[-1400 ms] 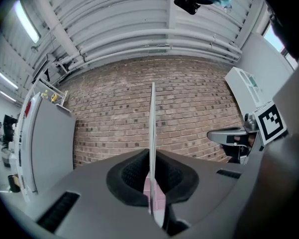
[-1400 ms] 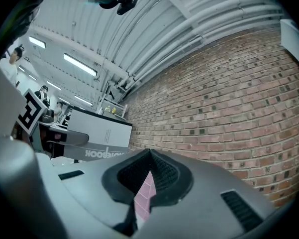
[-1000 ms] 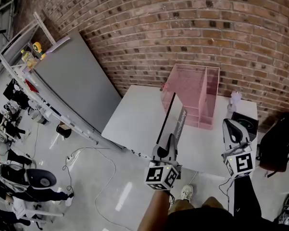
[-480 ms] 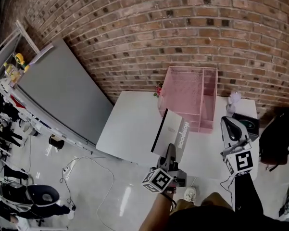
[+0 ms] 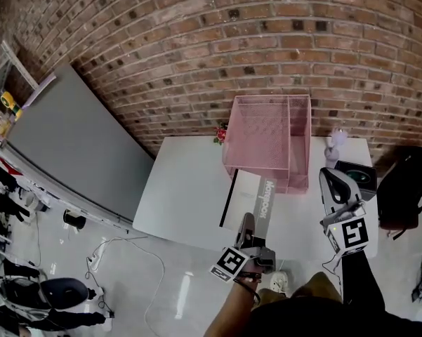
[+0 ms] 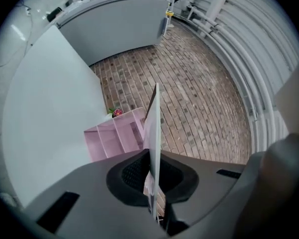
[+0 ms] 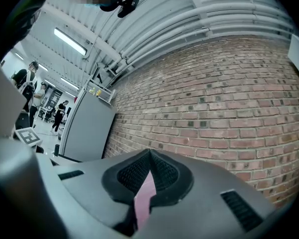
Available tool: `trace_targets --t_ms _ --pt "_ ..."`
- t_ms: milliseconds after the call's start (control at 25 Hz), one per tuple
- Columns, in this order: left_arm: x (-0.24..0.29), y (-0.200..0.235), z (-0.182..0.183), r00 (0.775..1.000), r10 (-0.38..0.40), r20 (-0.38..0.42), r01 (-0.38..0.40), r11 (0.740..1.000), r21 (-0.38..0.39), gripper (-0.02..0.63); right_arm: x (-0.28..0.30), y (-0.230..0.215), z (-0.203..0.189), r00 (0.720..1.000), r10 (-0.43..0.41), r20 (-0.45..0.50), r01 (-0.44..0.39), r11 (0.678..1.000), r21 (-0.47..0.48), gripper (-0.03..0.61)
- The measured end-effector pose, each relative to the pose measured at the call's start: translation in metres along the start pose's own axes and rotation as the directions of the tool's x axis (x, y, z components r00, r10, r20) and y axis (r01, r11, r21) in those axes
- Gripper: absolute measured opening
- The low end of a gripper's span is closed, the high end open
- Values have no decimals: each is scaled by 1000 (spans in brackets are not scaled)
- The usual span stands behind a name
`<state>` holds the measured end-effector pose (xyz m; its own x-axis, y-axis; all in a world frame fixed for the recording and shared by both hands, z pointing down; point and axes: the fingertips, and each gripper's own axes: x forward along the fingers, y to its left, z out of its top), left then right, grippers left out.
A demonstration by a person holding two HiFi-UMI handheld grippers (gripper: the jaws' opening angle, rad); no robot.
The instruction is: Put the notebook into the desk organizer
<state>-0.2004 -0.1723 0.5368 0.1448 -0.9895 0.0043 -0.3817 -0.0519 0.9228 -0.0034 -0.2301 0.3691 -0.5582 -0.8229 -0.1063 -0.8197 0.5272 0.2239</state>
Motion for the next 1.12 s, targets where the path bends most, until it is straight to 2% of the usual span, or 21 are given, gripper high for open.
trace_targets --t_ms 160,480,1120 --pt "4 11 -4 1000 18 -15 -19 998 -63 20 1 -1 -2 1000 -11 -6 11 1000 -4 20" --pt "21 24 -8 999 24 -38 -29 990 -136 20 7 -10 -8 999 -31 -13 30 1000 -7 20" --pt "61 37 -16 995 18 -103 -37 982 -187 20 16 -28 -8 997 -75 -26 74 997 -27 20"
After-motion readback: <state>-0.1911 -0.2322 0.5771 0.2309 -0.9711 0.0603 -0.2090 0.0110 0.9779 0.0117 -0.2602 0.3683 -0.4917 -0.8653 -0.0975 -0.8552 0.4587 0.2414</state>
